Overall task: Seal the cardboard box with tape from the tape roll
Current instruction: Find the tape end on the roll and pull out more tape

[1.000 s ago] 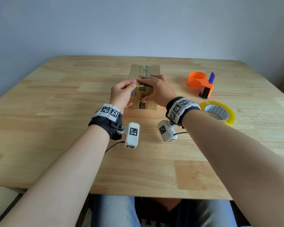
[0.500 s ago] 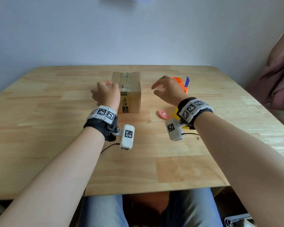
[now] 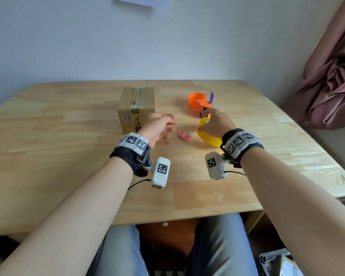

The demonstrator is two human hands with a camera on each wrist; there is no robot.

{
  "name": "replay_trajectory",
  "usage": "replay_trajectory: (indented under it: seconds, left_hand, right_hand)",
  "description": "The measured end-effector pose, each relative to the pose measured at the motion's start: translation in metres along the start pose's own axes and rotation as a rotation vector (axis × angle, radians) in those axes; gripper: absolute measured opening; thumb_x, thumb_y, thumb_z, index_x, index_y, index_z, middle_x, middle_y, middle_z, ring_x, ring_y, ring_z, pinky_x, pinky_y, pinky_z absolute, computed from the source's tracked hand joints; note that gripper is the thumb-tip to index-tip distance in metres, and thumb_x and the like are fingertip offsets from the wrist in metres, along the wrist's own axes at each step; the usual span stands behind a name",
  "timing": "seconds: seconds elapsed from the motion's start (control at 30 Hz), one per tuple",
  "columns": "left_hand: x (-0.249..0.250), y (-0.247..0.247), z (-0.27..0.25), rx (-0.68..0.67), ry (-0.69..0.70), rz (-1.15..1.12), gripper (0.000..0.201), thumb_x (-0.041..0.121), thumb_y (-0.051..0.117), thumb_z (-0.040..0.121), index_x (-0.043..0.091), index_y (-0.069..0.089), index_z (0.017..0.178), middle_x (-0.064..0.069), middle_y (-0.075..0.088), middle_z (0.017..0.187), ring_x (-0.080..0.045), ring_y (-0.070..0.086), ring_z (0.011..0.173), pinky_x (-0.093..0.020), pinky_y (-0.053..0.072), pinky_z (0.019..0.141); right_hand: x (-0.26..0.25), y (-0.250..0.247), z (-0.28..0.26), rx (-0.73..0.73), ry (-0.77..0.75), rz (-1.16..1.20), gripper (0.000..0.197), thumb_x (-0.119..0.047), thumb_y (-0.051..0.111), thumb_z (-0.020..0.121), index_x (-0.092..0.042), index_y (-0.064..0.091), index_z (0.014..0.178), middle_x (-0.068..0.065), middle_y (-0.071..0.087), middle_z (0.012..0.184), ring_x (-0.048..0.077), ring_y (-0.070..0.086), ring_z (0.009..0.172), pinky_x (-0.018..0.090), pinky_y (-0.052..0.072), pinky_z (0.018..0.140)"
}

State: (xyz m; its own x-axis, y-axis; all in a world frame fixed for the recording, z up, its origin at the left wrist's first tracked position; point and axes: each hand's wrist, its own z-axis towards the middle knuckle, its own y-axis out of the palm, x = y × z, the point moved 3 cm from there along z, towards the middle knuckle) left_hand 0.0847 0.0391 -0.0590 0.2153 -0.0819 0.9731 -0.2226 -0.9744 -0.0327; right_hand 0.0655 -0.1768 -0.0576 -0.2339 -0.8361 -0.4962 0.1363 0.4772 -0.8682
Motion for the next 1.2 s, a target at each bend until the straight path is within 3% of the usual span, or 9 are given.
replay_trajectory:
  seconds: [0.2,0.27,0.37,0.43,0.53,0.63,0.8,1.03,1.2]
  left_hand:
    - [0.003,-0.001,-0.006,-0.085,0.028,0.183,0.033,0.045,0.072,0.088,0.019,0.074,0.110,0.002,0.078,0.111,-0.022,0.074,0.101,-0.038,0.055,0.087]
    - [0.003,-0.003,-0.009,-0.117,0.063,0.185,0.041,0.055,0.072,0.085,0.022,0.076,0.109,0.005,0.078,0.111,-0.022,0.072,0.106,-0.042,0.051,0.096]
    - [-0.001,-0.013,-0.011,-0.087,0.211,0.189,0.035,0.043,0.073,0.087,0.020,0.076,0.114,0.002,0.079,0.110,-0.018,0.073,0.106,-0.038,0.054,0.092]
    - [-0.006,-0.025,-0.013,-0.024,0.273,0.185,0.026,0.031,0.076,0.086,0.019,0.078,0.108,-0.002,0.080,0.103,-0.020,0.075,0.099,-0.037,0.057,0.088]
    - [-0.011,-0.040,-0.019,0.029,0.281,0.163,0.015,0.015,0.073,0.088,0.010,0.078,0.101,-0.005,0.078,0.086,-0.009,0.075,0.070,-0.023,0.057,0.064]
    - [-0.014,-0.051,-0.022,0.051,0.264,0.135,0.018,0.007,0.071,0.089,0.002,0.073,0.105,-0.002,0.073,0.079,-0.001,0.070,0.056,-0.015,0.049,0.050]
    - [-0.022,-0.059,-0.019,0.044,0.209,0.072,0.026,0.008,0.075,0.086,0.001,0.069,0.109,-0.010,0.077,0.086,-0.015,0.076,0.066,-0.027,0.058,0.059]
    - [-0.025,-0.053,-0.009,0.033,0.186,0.026,0.031,0.017,0.082,0.077,0.007,0.069,0.103,-0.017,0.078,0.100,-0.034,0.078,0.083,-0.046,0.060,0.077]
    - [-0.029,-0.058,-0.006,0.027,0.165,-0.021,0.042,0.027,0.084,0.074,0.007,0.071,0.108,-0.017,0.078,0.104,-0.038,0.076,0.094,-0.050,0.059,0.084]
  right_hand:
    - [-0.033,-0.019,-0.012,0.084,-0.038,0.512,0.029,-0.022,0.068,0.085,-0.026,0.070,0.114,0.001,0.065,0.106,0.017,0.061,0.083,0.027,0.046,0.064]
    - [-0.048,-0.012,-0.020,-0.003,-0.059,0.680,0.030,-0.015,0.069,0.088,-0.021,0.068,0.118,0.004,0.067,0.100,0.025,0.067,0.084,0.039,0.057,0.067]
    - [-0.063,0.003,-0.031,-0.174,-0.058,0.864,0.034,-0.008,0.064,0.094,-0.010,0.060,0.128,0.018,0.071,0.093,0.038,0.071,0.081,0.054,0.061,0.081]
    - [-0.070,0.012,-0.034,-0.247,-0.087,0.826,0.036,-0.010,0.062,0.096,-0.010,0.057,0.132,0.022,0.074,0.088,0.039,0.072,0.074,0.052,0.064,0.074]
    - [-0.084,0.022,-0.034,-0.253,-0.201,0.530,0.041,-0.027,0.063,0.097,-0.022,0.056,0.137,0.015,0.078,0.090,0.034,0.073,0.067,0.047,0.064,0.063]
    - [-0.093,0.027,-0.027,-0.188,-0.287,0.279,0.052,-0.049,0.062,0.095,-0.031,0.056,0.144,0.006,0.072,0.113,0.036,0.075,0.080,0.052,0.064,0.071]
    - [-0.098,0.031,-0.024,-0.100,-0.404,0.220,0.043,-0.049,0.066,0.093,-0.030,0.070,0.131,-0.008,0.063,0.123,0.010,0.062,0.104,0.029,0.049,0.087]
    - [-0.098,0.032,-0.022,-0.044,-0.519,0.343,0.018,-0.023,0.076,0.089,-0.025,0.082,0.107,-0.003,0.071,0.114,0.017,0.072,0.093,0.037,0.058,0.087]
    - [-0.093,0.033,-0.024,-0.077,-0.475,0.320,0.036,-0.033,0.069,0.094,-0.026,0.072,0.129,-0.013,0.074,0.111,-0.004,0.068,0.079,0.027,0.057,0.080]
